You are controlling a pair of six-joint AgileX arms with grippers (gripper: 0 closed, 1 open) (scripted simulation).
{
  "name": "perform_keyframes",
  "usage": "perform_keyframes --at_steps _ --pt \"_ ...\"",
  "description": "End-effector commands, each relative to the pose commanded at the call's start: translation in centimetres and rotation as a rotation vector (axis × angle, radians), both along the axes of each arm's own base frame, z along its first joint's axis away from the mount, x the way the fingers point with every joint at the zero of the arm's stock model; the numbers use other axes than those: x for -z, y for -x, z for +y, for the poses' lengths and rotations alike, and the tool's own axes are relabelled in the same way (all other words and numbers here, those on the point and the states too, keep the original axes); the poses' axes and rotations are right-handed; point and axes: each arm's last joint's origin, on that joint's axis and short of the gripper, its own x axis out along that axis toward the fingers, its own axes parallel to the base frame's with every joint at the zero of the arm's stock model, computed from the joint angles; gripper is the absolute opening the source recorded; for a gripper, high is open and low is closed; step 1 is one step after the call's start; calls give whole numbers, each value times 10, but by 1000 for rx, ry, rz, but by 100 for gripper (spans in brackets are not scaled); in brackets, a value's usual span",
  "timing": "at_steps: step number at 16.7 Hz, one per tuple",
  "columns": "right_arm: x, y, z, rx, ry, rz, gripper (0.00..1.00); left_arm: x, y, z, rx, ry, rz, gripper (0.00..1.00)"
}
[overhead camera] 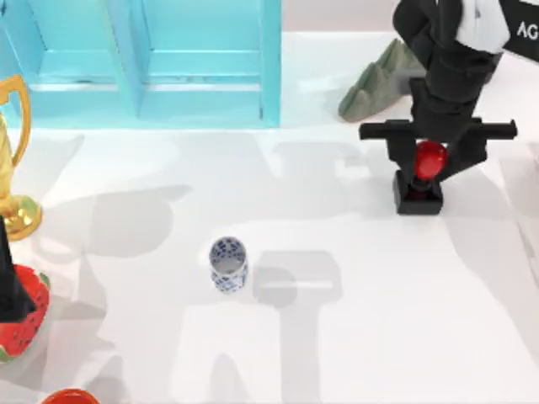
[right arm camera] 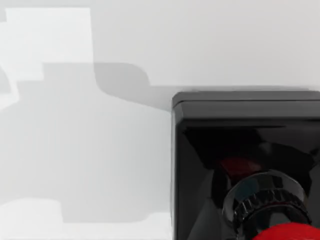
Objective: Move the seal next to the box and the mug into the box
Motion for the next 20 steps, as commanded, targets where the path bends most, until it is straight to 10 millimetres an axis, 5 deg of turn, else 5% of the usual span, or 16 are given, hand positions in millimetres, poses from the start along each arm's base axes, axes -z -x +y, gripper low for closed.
perform_keyframes --at_steps 6,14,20 --pt "-6 -2 -6 2 -1 -2 0 0 0 0 0 0 0 100" --pt "-94 -1 -96 4 0 3 0 0 0 0 0 0 0 100" --pt "-98 1 -99 1 2 4 0 0 0 0 0 0 0 100"
